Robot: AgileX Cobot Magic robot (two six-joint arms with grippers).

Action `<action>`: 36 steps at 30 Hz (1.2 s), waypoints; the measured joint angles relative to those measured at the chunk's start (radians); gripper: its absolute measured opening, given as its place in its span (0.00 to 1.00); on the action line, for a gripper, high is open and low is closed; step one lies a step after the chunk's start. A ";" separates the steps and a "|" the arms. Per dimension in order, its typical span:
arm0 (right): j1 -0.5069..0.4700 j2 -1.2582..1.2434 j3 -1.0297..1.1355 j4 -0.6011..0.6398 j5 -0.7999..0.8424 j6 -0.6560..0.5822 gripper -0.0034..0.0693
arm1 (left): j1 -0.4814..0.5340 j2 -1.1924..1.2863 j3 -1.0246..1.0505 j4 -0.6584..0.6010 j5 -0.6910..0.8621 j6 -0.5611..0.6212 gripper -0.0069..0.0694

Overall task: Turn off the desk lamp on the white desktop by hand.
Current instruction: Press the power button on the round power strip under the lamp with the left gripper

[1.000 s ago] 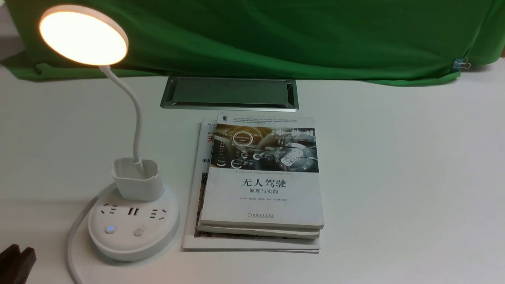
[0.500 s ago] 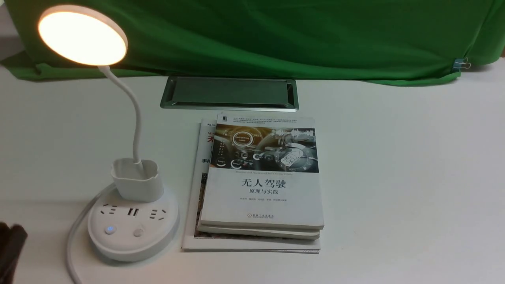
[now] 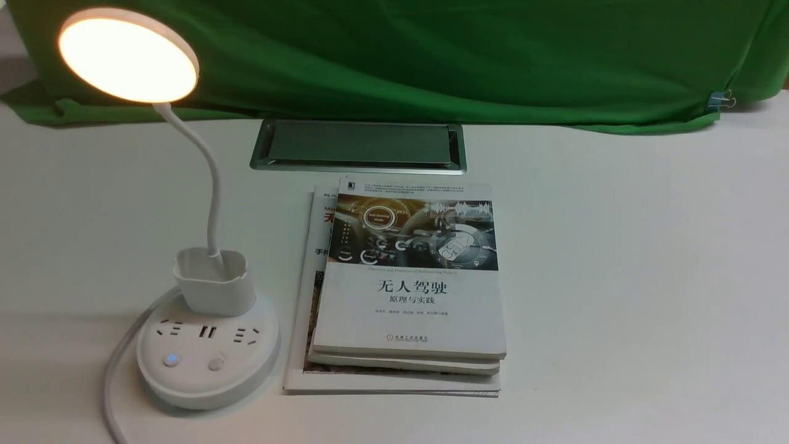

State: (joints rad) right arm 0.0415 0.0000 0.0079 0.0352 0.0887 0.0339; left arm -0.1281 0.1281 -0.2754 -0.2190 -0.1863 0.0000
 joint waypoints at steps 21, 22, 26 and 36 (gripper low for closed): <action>0.000 0.000 0.000 0.000 0.000 0.000 0.10 | 0.000 0.631 -0.287 0.021 0.828 0.020 0.24; 0.000 0.000 0.000 0.000 0.000 0.000 0.10 | 0.000 0.646 -0.289 0.021 0.845 0.026 0.24; 0.000 0.000 0.000 0.000 0.000 0.000 0.10 | -0.004 0.824 -0.345 -0.019 0.955 0.105 0.24; 0.000 0.000 0.000 0.000 0.000 0.000 0.10 | -0.214 1.121 -0.500 0.096 0.980 0.055 0.20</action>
State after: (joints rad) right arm 0.0415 0.0000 0.0079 0.0352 0.0887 0.0339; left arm -0.3424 1.2490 -0.7753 -0.1226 0.7939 0.0553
